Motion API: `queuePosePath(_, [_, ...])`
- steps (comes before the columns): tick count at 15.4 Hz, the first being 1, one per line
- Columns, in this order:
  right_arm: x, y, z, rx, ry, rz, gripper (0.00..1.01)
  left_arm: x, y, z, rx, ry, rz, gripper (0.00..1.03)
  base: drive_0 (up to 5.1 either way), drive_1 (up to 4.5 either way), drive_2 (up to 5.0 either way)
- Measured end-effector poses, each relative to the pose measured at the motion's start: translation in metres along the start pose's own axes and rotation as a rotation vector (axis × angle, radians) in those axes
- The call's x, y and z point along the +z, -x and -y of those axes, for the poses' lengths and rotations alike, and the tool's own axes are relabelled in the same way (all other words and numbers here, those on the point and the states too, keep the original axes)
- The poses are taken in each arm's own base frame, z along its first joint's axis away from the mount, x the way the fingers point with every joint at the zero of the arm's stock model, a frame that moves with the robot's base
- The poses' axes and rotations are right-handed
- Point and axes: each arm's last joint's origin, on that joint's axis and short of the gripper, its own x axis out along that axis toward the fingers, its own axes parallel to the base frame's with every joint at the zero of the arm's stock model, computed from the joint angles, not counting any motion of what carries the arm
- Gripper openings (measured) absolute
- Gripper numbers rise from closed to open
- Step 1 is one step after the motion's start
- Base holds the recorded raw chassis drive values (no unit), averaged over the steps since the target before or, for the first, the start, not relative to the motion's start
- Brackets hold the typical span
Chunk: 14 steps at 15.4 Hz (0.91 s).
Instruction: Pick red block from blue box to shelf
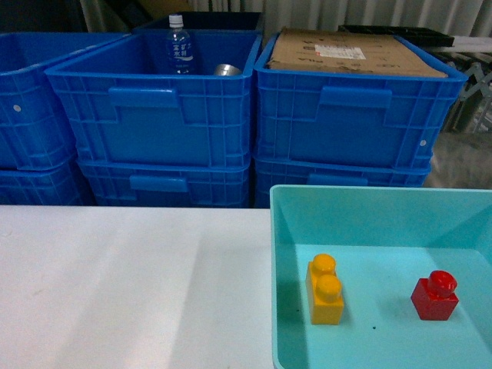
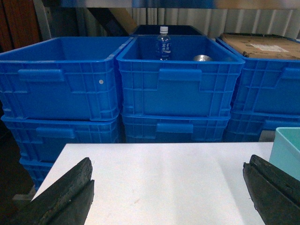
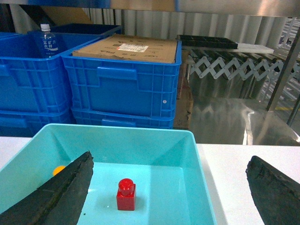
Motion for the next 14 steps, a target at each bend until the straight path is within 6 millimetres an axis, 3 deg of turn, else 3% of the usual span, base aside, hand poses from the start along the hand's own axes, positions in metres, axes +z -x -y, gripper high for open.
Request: queuePosePath(14, [0.0008, -0.0025, -0.0032, 0.029, 0.011, 0.001, 0.98, 0.0000, 0.0000, 0.0000, 0.000, 0.000, 0.000, 0.98, 0.0, 0.00, 0.0])
